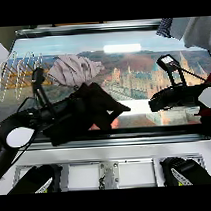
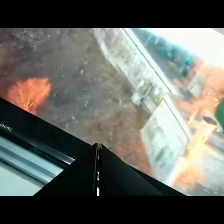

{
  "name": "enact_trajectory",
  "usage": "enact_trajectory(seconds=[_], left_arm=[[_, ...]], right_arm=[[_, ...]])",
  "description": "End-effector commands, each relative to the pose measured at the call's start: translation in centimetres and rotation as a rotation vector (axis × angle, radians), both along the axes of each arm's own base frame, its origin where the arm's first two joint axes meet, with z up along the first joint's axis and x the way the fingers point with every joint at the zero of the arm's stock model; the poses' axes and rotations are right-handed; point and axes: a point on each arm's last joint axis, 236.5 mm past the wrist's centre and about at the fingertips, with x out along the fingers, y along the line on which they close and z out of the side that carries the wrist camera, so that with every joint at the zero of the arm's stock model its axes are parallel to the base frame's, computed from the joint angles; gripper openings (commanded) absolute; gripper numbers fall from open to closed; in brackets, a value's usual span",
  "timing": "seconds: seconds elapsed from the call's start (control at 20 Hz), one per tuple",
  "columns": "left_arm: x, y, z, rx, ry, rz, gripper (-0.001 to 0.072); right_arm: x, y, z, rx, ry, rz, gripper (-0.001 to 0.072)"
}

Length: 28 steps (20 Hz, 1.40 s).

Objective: Fold the clothes and pants, and hang the long-sleeved shirts on hangers.

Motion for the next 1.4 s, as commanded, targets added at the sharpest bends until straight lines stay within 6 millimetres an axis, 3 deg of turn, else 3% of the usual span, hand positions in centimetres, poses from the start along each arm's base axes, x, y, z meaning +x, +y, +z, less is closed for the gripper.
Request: enact_trajectory(seconds=[0.0, 0.2, 0.3, 0.35, 0.4, 0.45, 0.5, 0.6, 0.7, 0.85, 1.0, 1.15, 1.35], left_arm=[[0.7, -6.3, 1.1, -0.036, 0.002, -0.095, 0.0021], [3.7, -12.3, 0.4, 0.023, -0.021, -0.189, 0.0021], [5.5, -14.5, 0.0, 0.057, -0.051, -0.225, 0.0024], [6.6, -15.0, -0.1, 0.082, -0.079, -0.240, 0.0280], [7.8, -14.8, -0.1, 0.099, -0.082, -0.237, 0.0681], [9.2, -13.4, -0.4, 0.120, -0.051, -0.216, 0.0708], [10.3, -11.3, -1.0, 0.148, -0.009, -0.190, 0.0708], [11.9, -5.6, -2.9, 0.212, 0.077, -0.113, 0.0708], [11.7, 1.7, -6.4, 0.313, 0.180, -0.014, 0.0708], [7.7, 10.8, -13.1, 0.403, 0.379, 0.113, 0.0708], [3.2, 16.6, -19.0, 0.383, 0.554, 0.245, 0.0708], [1.5, 17.3, -21.6, 0.288, 0.607, 0.274, 0.0708], [3.2, 16.0, -22.8, 0.187, 0.628, 0.277, 0.0708]], right_arm=[[2.4, -1.4, 1.9, 0.013, -0.120, -0.090, 0.0026], [4.6, -5.8, 4.8, 0.086, -0.232, -0.327, 0.0026], [5.0, -8.1, 5.1, 0.090, -0.244, -0.407, 0.0027], [5.1, -9.1, 5.1, 0.087, -0.245, -0.438, 0.0028], [5.2, -10.2, 5.0, 0.082, -0.244, -0.470, 0.0036], [5.1, -11.1, 4.8, 0.076, -0.237, -0.494, 0.0037], [4.9, -11.9, 4.4, 0.063, -0.222, -0.510, 0.0108], [4.2, -13.2, 2.9, 0.044, -0.157, -0.547, 0.0655], [3.3, -13.9, 0.3, 0.024, -0.086, -0.570, 0.0672], [1.3, -14.4, -6.7, -0.003, 0.083, -0.599, 0.0672], [-0.5, -14.8, -13.8, -0.011, 0.239, -0.635, 0.0672], [-0.6, -15.1, -18.1, 0.053, 0.354, -0.706, 0.0672], [1.4, -16.0, -20.6, 0.201, 0.387, -0.844, 0.0672]])
